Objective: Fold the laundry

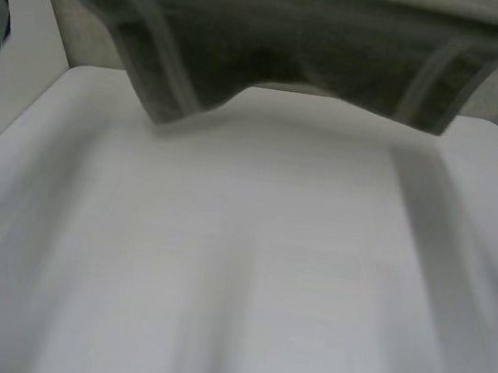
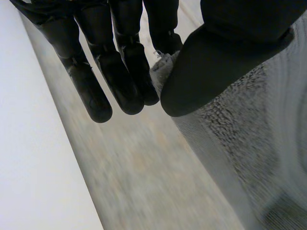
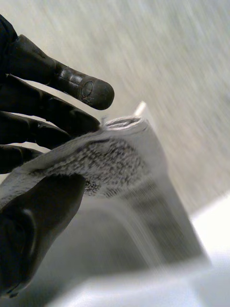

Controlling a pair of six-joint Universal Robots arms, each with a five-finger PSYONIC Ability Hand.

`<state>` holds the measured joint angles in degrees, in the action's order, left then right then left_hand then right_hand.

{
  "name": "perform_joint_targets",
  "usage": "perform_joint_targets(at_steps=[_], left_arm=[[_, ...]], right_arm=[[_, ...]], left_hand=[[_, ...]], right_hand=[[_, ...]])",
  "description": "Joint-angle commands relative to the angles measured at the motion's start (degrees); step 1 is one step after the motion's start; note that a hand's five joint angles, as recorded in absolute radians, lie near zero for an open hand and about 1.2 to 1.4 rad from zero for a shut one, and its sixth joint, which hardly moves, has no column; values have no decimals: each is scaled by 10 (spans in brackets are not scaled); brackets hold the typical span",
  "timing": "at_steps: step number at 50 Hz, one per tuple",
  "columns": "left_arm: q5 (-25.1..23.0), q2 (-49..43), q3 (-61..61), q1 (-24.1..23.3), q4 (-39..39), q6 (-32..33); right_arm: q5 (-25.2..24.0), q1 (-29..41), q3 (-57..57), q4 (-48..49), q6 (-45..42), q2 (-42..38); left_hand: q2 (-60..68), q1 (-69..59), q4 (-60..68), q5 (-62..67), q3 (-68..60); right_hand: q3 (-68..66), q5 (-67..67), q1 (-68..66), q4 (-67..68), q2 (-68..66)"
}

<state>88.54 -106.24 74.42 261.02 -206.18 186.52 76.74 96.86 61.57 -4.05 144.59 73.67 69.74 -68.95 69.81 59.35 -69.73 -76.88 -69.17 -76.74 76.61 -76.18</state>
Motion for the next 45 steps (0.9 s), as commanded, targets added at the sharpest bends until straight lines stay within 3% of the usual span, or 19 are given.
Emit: perform_joint_targets(at_steps=[1,7,12,21,27,29,31,36,40,43,45], left_arm=[[-75,11,187,11,-24,9],[-136,13,334,46,-93,17],[-146,5,403,68,-118,46],[-188,49,496,124,-89,126],[-262,182,555,188,-16,169],[-290,221,564,202,10,169],[-364,293,573,229,59,170],[-438,321,571,267,83,168],[-439,313,557,280,80,168],[-417,242,518,260,60,167],[-371,155,455,186,39,166]], right_arm=[[-21,-4,135,-108,-117,-13],[-40,-6,252,-70,-146,-16],[-47,-8,308,-38,-151,-19],[-48,-20,331,-66,-165,6],[-55,-67,340,-161,-230,61],[-70,-97,344,-253,-295,81],[-80,-112,346,-298,-328,83],[-117,-132,330,-347,-369,86],[-134,-132,290,-323,-330,54],[-125,-128,249,-300,-293,7],[-120,-127,224,-291,-275,-9]], left_hand=[[103,-111,102,106,-103],[103,-111,102,106,-103],[103,-111,102,106,-103],[103,-111,102,106,-103],[103,-111,102,106,-103],[103,-111,102,106,-103],[103,-111,102,106,-103],[103,-111,102,106,-103],[103,-111,102,106,-103],[103,-111,102,106,-103],[103,-111,102,106,-103]], right_hand=[[-31,-8,-33,34,-38],[-31,-8,-33,34,-38],[-31,-8,-33,34,-38],[-31,-8,-33,34,-38],[-31,-8,-33,34,-38],[-31,-8,-33,34,-38],[-31,-8,-33,34,-38],[-31,-8,-33,34,-38],[-31,-8,-33,34,-38],[-31,-8,-33,34,-38],[-31,-8,-33,34,-38]])
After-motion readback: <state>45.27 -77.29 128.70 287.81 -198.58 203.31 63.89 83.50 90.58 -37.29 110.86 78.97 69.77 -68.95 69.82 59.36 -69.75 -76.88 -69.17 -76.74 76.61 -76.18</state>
